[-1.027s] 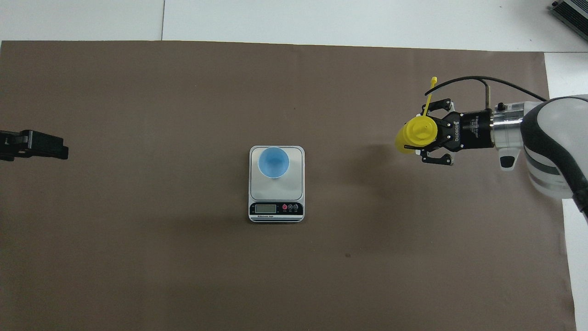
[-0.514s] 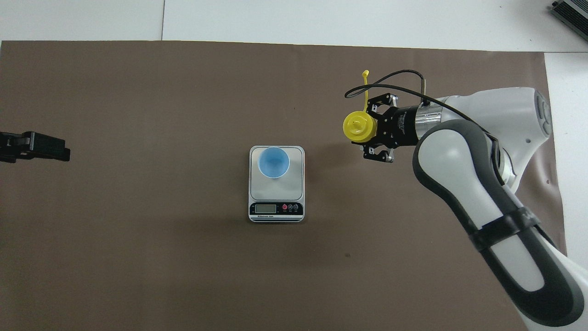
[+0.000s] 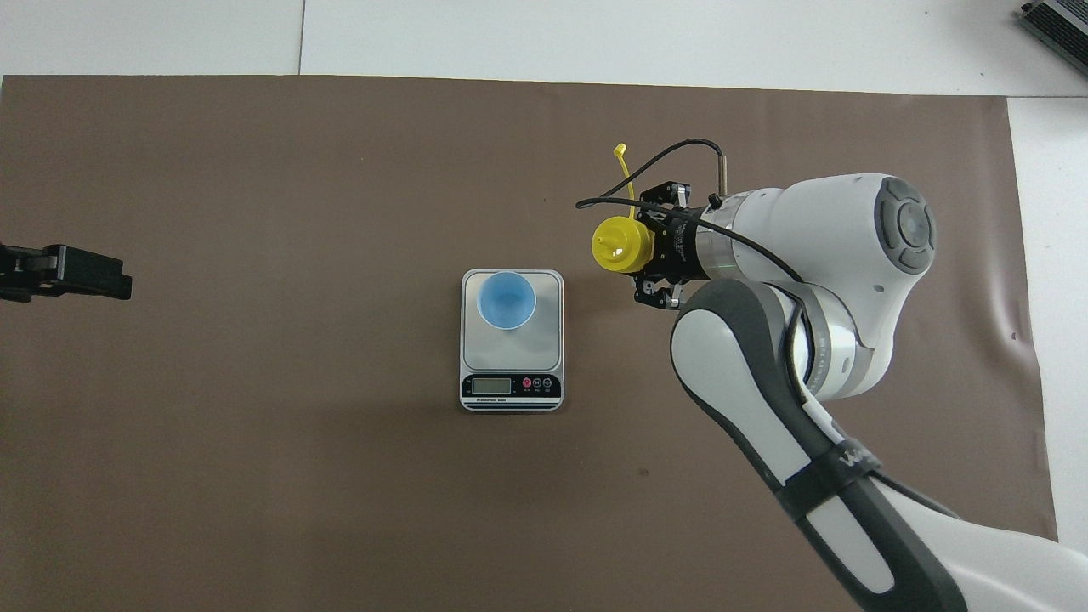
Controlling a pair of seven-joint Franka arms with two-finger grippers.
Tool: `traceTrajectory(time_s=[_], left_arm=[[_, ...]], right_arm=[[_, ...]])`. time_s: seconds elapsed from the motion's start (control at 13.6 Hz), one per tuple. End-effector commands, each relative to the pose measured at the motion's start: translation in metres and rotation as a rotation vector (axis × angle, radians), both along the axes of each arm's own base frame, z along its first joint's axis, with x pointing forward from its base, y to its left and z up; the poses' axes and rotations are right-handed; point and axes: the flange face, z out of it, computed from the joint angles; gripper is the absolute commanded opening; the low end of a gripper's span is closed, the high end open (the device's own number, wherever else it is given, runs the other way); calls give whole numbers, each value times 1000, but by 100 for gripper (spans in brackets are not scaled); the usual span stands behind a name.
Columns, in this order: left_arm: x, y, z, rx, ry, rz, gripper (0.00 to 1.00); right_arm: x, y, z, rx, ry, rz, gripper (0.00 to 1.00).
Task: Pour seasoning into cup on scale with both arms
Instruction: 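Carry the yellow bottle with the right gripper over the cup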
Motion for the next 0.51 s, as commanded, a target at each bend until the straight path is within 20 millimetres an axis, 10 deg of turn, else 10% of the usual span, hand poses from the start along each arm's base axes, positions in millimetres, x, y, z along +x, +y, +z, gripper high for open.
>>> traceTrajectory(time_s=[0.0, 0.44], left_arm=[[-9, 9, 1, -6, 4, 28, 100], [-8, 6, 1, -6, -3, 18, 100]], right_arm=[[-3, 26, 7, -73, -28, -68, 0], [-4, 78, 6, -250, -126, -8, 0]])
